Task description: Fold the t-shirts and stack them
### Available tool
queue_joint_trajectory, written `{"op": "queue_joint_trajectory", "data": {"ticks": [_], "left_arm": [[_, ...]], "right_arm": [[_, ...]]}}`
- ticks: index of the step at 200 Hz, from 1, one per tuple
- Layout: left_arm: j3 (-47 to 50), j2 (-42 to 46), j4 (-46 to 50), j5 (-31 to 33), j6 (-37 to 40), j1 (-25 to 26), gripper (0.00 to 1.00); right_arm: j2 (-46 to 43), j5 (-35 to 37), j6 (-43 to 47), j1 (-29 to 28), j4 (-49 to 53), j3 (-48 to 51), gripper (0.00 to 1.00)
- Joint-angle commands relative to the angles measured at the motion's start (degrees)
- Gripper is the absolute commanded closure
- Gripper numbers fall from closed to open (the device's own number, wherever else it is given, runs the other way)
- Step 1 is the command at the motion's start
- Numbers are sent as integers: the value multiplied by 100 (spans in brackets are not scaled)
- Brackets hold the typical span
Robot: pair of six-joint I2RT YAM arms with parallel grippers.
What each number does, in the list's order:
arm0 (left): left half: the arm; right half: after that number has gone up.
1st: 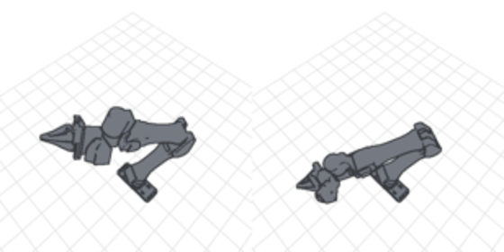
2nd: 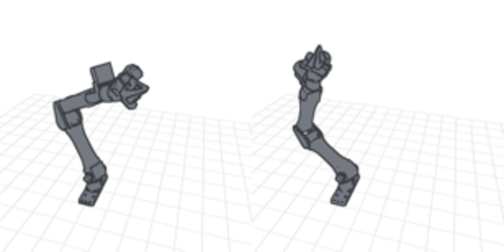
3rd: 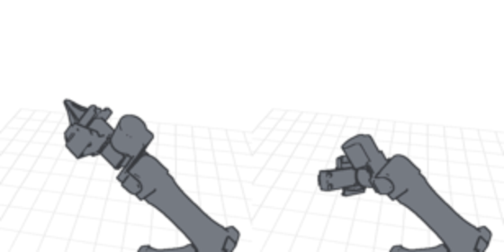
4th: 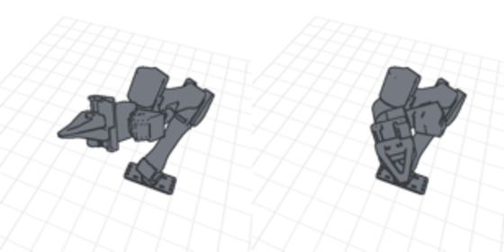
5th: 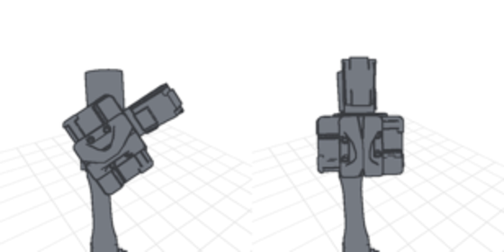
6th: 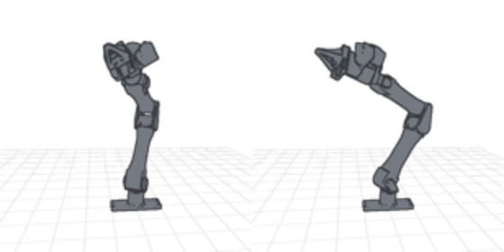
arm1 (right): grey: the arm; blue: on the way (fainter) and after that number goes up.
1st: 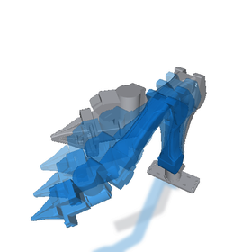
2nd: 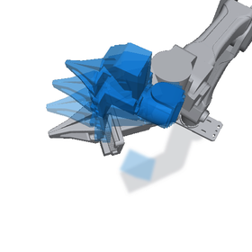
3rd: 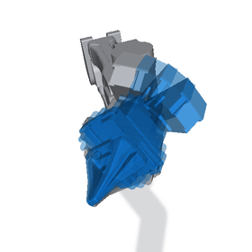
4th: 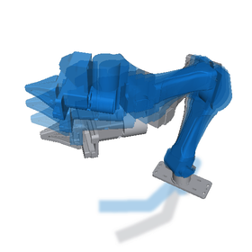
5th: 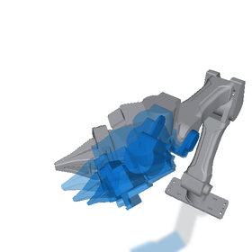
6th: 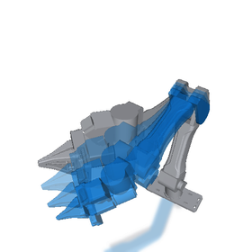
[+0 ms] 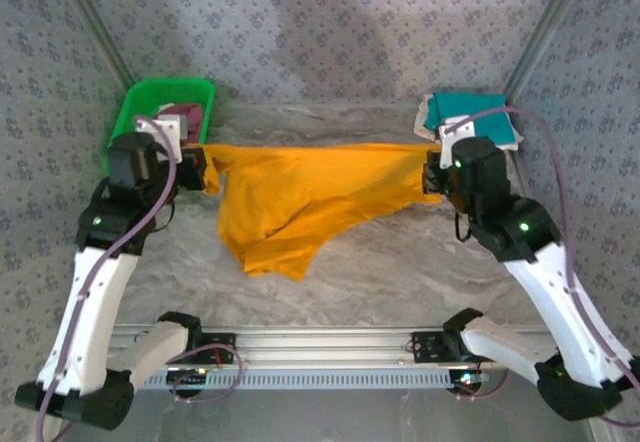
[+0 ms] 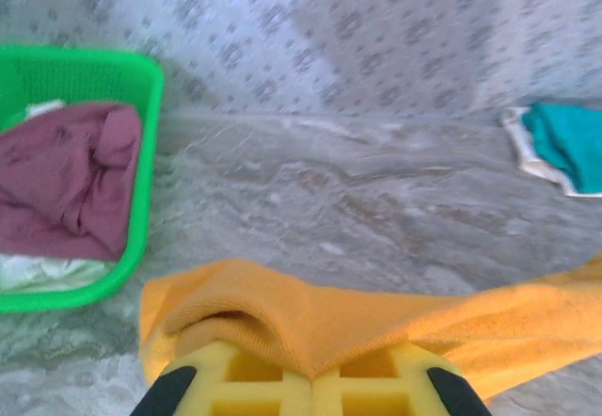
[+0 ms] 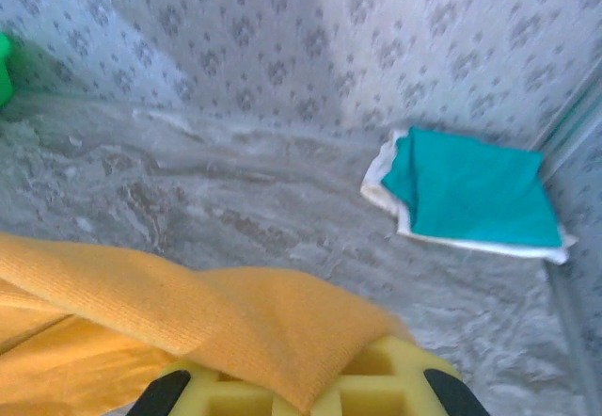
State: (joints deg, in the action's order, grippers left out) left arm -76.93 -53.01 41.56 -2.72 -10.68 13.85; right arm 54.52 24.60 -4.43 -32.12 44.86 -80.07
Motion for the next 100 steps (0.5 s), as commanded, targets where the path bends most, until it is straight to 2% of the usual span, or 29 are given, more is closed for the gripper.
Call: {"op": "queue_joint_trajectory", "data": {"ticks": [1, 34, 56, 70, 78, 85, 91, 100], "left_arm": [[-822, 288, 756, -424, 353, 174, 100], [-2138, 212, 1505, -353, 517, 532, 100], [-2719, -51, 1620, 149, 947, 531, 100], [-3209, -568, 1712, 410, 1255, 525, 100], [-3434, -921, 1692, 517, 1398, 480, 100], [-3579, -1233, 1599, 513, 1505, 339, 100], [-3726, -1517, 1537, 263, 1540, 90, 100], [-4010, -2014, 1545, -317, 1486, -353, 100]], "right_arm": [[-349, 1362, 143, -435, 931, -723, 100], [-467, 1670, -44, -1119, 1463, -1478, 100], [-194, 2037, 35, -1203, 1582, -1737, 100], [-26, 2114, 208, -1145, 1350, -1742, 100], [123, 2141, 411, -947, 1055, -1724, 100], [316, 1858, 437, -605, 989, -1815, 100], [524, 1413, 367, -145, 1015, -1937, 100], [816, 374, 101, 712, 1156, -2131, 100]]}}
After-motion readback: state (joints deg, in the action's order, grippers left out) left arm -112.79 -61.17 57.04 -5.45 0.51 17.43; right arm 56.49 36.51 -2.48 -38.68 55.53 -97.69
